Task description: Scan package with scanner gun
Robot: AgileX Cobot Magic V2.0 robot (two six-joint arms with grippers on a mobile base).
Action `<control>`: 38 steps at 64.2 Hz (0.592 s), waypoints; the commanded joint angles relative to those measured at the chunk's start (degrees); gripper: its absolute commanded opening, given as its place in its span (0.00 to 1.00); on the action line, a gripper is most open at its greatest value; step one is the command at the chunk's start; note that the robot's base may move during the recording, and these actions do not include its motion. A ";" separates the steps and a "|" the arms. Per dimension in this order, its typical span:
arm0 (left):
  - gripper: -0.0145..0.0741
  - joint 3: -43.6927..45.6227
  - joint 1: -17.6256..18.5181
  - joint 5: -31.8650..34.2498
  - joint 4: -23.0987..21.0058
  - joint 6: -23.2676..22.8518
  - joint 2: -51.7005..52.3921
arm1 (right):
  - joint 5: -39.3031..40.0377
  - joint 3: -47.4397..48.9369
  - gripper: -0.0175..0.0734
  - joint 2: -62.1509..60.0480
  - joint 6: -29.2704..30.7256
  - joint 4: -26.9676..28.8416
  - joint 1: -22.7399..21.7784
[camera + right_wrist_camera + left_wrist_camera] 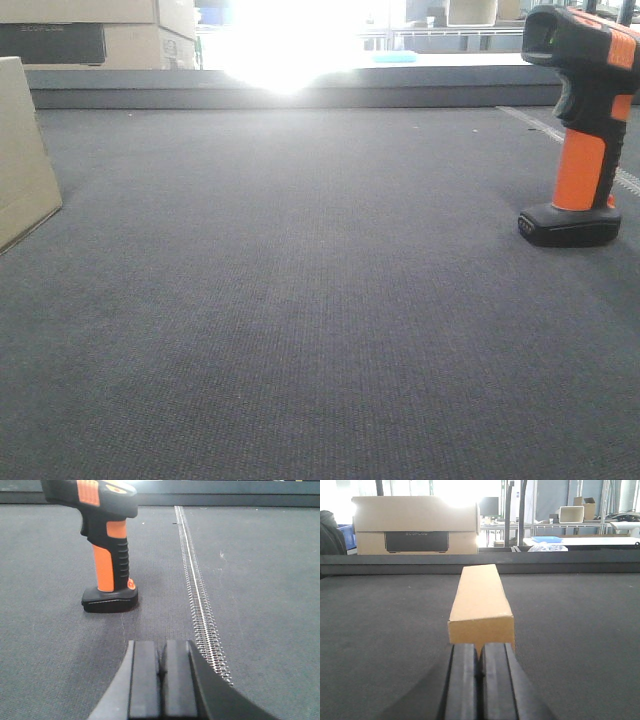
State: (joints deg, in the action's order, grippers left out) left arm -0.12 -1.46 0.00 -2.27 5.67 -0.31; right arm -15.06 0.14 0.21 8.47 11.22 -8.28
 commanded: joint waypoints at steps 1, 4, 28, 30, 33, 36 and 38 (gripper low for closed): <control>0.04 0.12 -0.02 0.94 -0.22 -0.34 0.31 | 14.07 -0.14 0.02 -0.21 -2.78 0.05 -0.15; 0.04 0.12 -0.02 0.94 -0.22 -0.34 0.31 | 13.79 -0.14 0.02 -0.21 -2.78 0.05 -0.15; 0.04 0.12 -0.02 0.94 -0.22 -0.34 0.31 | 13.79 -0.14 0.02 -0.21 -2.78 0.05 -0.15; 0.04 0.12 -0.02 0.94 -0.22 -0.34 0.31 | 13.79 -0.14 0.02 -0.21 -2.78 0.05 -0.15; 0.04 0.12 -0.02 0.94 -0.22 -0.34 0.31 | 13.79 -0.14 0.02 -0.21 -2.78 0.05 -0.15; 0.04 0.12 -0.02 0.94 -0.22 -0.34 0.31 | 13.79 -0.14 0.02 -0.21 -2.78 0.05 -0.15; 0.04 0.12 -0.02 0.94 -0.22 -0.34 0.31 | 13.79 -0.14 0.02 -0.21 -2.78 0.05 -0.15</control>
State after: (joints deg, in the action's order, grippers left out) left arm -0.12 -1.46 0.00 -2.27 5.67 -0.31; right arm -3.08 -0.22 0.20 6.05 11.22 -8.28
